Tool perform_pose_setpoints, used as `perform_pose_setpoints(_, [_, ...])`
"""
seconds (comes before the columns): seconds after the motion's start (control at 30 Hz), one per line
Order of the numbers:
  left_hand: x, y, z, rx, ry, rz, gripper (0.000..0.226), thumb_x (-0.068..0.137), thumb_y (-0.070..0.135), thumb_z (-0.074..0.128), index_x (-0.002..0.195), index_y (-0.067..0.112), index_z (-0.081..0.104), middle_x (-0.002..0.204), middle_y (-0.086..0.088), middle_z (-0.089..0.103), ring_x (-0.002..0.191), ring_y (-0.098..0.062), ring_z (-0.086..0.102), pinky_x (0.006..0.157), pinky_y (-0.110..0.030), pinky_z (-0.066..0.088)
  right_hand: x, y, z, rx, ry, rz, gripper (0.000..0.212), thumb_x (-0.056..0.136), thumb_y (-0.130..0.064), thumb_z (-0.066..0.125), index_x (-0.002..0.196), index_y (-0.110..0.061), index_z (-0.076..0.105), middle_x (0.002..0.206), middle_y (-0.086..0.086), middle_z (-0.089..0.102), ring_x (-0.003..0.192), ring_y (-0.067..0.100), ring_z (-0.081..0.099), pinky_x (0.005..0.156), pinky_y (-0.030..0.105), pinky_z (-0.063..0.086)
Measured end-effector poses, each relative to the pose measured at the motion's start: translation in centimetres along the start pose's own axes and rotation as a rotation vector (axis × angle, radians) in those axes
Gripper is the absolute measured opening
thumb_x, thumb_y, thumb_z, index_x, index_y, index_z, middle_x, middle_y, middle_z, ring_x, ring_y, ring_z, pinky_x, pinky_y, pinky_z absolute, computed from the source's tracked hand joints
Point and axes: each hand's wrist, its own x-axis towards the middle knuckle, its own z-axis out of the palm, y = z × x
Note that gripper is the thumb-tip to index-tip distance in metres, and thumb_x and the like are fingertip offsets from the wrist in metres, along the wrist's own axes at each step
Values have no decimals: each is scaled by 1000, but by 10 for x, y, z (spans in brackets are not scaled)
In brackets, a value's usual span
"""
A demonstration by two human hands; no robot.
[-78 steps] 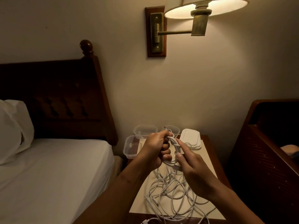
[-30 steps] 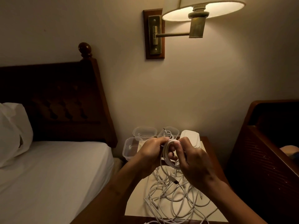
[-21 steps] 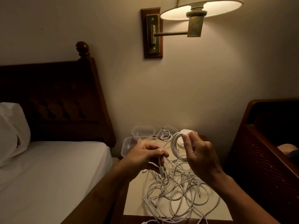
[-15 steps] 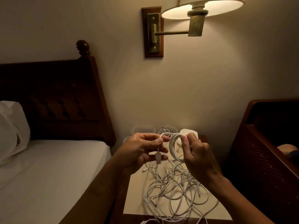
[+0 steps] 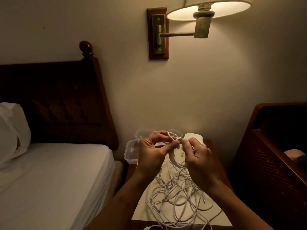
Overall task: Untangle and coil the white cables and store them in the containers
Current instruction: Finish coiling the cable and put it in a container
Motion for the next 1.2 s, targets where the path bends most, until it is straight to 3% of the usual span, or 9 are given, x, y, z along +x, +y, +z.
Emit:
perform_pose_setpoints(0.17, [-8, -7, 7, -15, -118, 33, 10, 96, -1, 64, 102, 3, 57, 106, -15, 73, 100, -31, 74, 88, -41, 61, 0, 10, 13, 152, -30, 15, 24, 105, -21, 47, 94, -15, 68, 75, -13, 66, 70, 4, 63, 58, 17, 47])
perform_pose_setpoints(0.33, [-16, -7, 10, 107, -170, 81, 13, 106, 19, 51, 113, 10, 45, 88, 0, 61, 80, -8, 62, 75, -26, 53, -1, 8, 17, 204, -35, 30, 26, 105, -23, 47, 89, -15, 66, 69, -8, 62, 62, 5, 56, 57, 19, 46])
perform_pose_setpoints(0.47, [-17, -8, 8, -22, -128, -34, 24, 102, 36, 44, 113, 14, 43, 90, -5, 58, 82, -14, 57, 78, -29, 52, 1, 5, 14, 253, -15, 97, 33, 106, -24, 45, 80, -13, 62, 59, -8, 53, 54, 4, 46, 52, 18, 40])
perform_pose_setpoints(0.6, [-15, -2, 0, -437, -140, -260, 21, 98, 4, 42, 118, 12, 47, 93, -17, 59, 78, -23, 62, 71, -32, 56, 4, 1, 10, 313, -11, 143, 35, 107, -23, 44, 77, -11, 60, 59, -8, 52, 51, 2, 45, 48, 16, 38])
perform_pose_setpoints(0.73, [-12, -1, -9, -603, -295, -317, 50, 83, -13, 49, 128, 8, 46, 100, -22, 62, 86, -27, 68, 79, -38, 60, 5, -3, 7, 333, -18, 153, 38, 107, -24, 43, 84, -4, 65, 65, 3, 55, 52, 4, 46, 47, 15, 37])
perform_pose_setpoints(0.83, [-11, -2, -14, -445, -396, -274, 47, 86, -7, 58, 130, 5, 47, 99, -18, 68, 90, -27, 67, 87, -40, 54, 5, -6, 4, 378, -28, 180, 35, 107, -23, 42, 84, -10, 66, 57, -8, 58, 46, 1, 48, 44, 12, 36])
perform_pose_setpoints(0.93, [-10, -2, -11, -235, -323, -203, 38, 89, 4, 71, 122, 6, 53, 95, -14, 71, 88, -24, 69, 81, -34, 57, 4, -5, 6, 338, -32, 140, 35, 107, -23, 44, 81, -13, 65, 57, -10, 57, 50, 2, 49, 47, 13, 38])
perform_pose_setpoints(1.03, [-4, -2, -7, -147, -198, -145, 35, 85, 0, 73, 115, 6, 55, 97, -19, 73, 91, -28, 73, 80, -32, 59, 0, -4, 10, 267, -25, 72, 33, 106, -23, 45, 83, -10, 65, 58, -13, 56, 53, 2, 49, 51, 15, 40])
perform_pose_setpoints(1.2, [5, -5, -9, -4, -203, -102, 36, 82, 1, 78, 111, 6, 58, 99, -31, 68, 90, -36, 71, 85, -40, 62, -6, -7, 11, 234, -7, 3, 30, 105, -20, 45, 80, -17, 61, 58, -19, 57, 55, 1, 51, 52, 14, 40])
